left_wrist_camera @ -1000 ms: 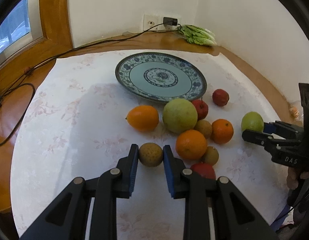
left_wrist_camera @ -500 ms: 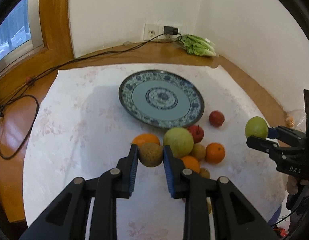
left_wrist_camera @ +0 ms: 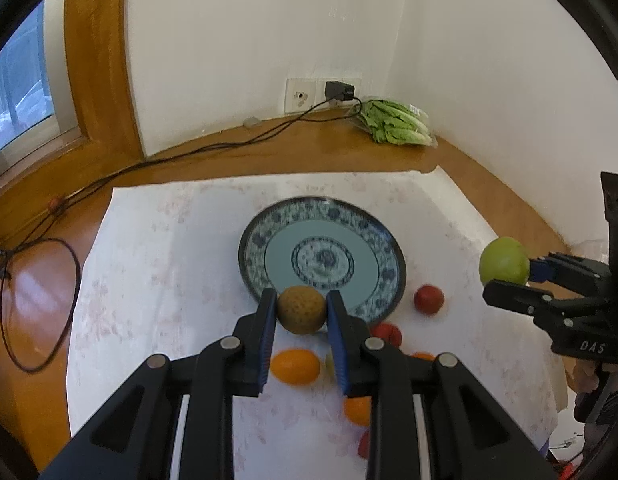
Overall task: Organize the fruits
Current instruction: 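Carry the pomelo and brown fruit onto the blue plate and open both tools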
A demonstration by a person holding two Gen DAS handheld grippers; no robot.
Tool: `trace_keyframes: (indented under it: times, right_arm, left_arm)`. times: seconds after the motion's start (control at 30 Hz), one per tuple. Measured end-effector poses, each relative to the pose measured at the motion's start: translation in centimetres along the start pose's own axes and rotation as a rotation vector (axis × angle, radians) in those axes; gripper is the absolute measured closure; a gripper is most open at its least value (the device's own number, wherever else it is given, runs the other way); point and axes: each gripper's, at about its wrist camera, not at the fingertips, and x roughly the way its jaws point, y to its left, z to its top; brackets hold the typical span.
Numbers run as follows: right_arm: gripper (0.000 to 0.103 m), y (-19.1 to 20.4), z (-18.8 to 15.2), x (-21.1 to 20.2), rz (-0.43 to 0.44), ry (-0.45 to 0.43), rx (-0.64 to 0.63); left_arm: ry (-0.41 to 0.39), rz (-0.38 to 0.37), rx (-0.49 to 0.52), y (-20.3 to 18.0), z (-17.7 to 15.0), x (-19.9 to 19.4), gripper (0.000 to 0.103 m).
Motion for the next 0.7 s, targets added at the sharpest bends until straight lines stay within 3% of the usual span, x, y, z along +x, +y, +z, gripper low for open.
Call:
trace_keyframes:
  times: [0.33,0.7]
  right_arm:
    - [0.055,0.1,3.8,3.4,-0.006,0.001,-0.02]
    - [0.055,-0.2,5.2,8.8,-0.024,0.007,-0.049]
  left_arm:
    - [0.021,-0.02,-0.017,0.7,2.5,4.6,0.077]
    - [0.05,-0.018,-0.016,0.4,3.8,10.2,0.077]
